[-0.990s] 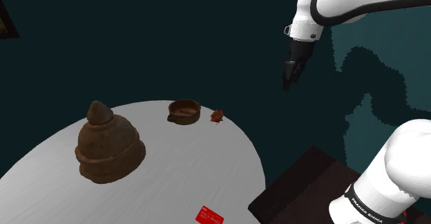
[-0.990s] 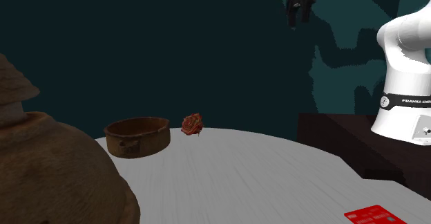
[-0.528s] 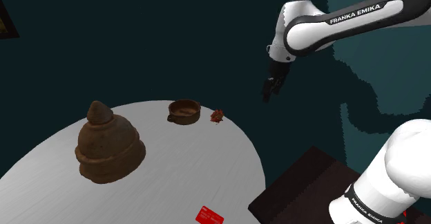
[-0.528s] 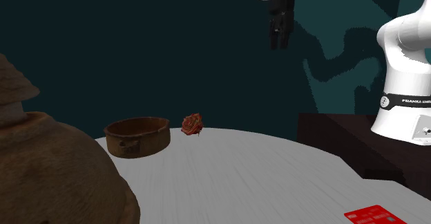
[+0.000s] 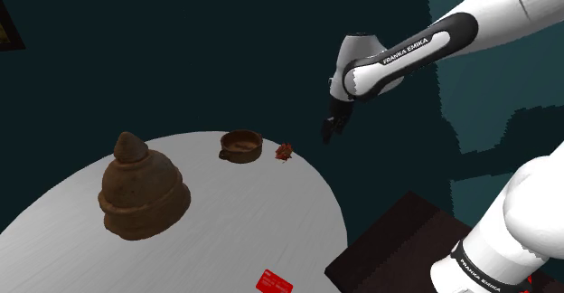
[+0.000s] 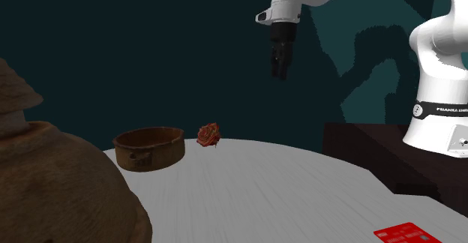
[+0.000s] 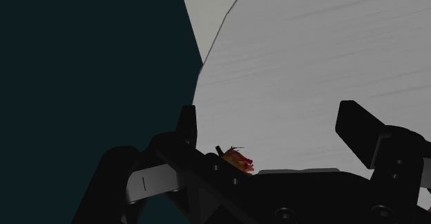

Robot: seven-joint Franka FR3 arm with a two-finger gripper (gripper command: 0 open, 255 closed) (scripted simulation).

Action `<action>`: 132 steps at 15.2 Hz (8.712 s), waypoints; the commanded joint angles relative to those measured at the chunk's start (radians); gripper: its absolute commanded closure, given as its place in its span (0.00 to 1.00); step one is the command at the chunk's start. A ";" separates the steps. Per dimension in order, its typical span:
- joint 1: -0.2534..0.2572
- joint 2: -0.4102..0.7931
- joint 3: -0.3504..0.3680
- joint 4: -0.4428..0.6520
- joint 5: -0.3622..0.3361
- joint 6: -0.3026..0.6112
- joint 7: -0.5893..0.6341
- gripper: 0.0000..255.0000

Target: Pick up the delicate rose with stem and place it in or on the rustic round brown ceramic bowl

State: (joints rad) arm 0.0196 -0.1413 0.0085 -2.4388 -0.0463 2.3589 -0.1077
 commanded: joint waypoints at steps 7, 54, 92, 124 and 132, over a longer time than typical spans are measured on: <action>-0.005 0.312 -0.006 0.132 -0.032 0.234 0.019 0.00; -0.116 0.772 0.089 0.398 -0.072 0.717 -0.125 0.00; -0.156 0.602 0.139 0.382 -0.046 0.561 -0.143 1.00; 0.111 0.941 0.083 1.062 -0.141 0.218 0.106 1.00; 0.116 1.006 0.073 1.066 -0.150 0.278 0.116 1.00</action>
State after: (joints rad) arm 0.1351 0.8567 0.0830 -1.3734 -0.1948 2.6295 0.0072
